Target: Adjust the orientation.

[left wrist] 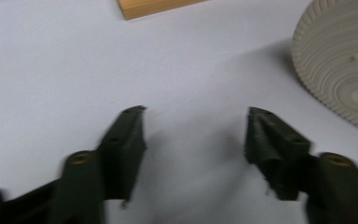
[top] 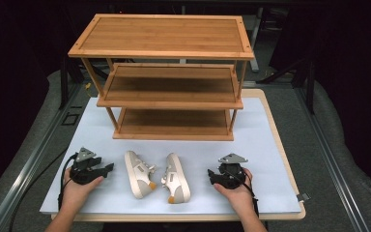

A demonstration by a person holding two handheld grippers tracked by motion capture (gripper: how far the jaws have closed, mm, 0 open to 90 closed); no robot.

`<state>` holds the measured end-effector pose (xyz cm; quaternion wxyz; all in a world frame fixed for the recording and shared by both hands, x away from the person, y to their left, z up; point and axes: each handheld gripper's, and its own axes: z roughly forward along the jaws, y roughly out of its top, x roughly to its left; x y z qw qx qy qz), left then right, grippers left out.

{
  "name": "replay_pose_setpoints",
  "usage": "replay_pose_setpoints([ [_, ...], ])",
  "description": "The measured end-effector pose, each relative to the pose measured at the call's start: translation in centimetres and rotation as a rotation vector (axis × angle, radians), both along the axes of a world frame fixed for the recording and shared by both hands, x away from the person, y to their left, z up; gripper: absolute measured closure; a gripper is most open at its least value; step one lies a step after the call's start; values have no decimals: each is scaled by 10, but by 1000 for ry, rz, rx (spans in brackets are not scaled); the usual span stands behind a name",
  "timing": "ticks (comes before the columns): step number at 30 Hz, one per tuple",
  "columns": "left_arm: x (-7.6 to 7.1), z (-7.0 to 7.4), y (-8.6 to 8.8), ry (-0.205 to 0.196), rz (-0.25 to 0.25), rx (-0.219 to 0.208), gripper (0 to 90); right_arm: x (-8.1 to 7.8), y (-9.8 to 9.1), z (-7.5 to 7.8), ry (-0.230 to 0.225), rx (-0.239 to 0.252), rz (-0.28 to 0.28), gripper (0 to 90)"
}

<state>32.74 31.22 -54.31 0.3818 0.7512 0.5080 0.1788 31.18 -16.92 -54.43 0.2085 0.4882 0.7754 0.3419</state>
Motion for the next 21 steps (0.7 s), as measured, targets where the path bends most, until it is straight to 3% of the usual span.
replay_pose_setpoints([
  [2,-3,3,0,-4,13,-19,494,-1,-2,1,-3,14,-1,464],
  [4,-10,9,-3,-39,16,-21,541,-5,-5,5,-37,2,-17,500],
  [6,-20,17,-9,-78,-38,-1,610,-11,-5,10,-83,12,-8,505],
  [7,-20,17,-9,-78,-38,-1,624,-13,-4,11,-90,15,10,504],
  [8,-25,19,-13,-75,-78,24,663,-15,-3,12,-93,16,18,515],
  [13,-32,25,-18,-72,-109,15,774,-21,3,16,-116,-4,38,559],
  [16,-34,30,-18,-67,-99,-47,811,-23,6,20,-120,3,44,617],
  [19,-33,30,-20,-47,-87,-144,847,-24,6,21,-123,3,40,658],
  [21,-33,32,-23,-48,-100,-139,885,-23,4,22,-103,35,47,699],
])
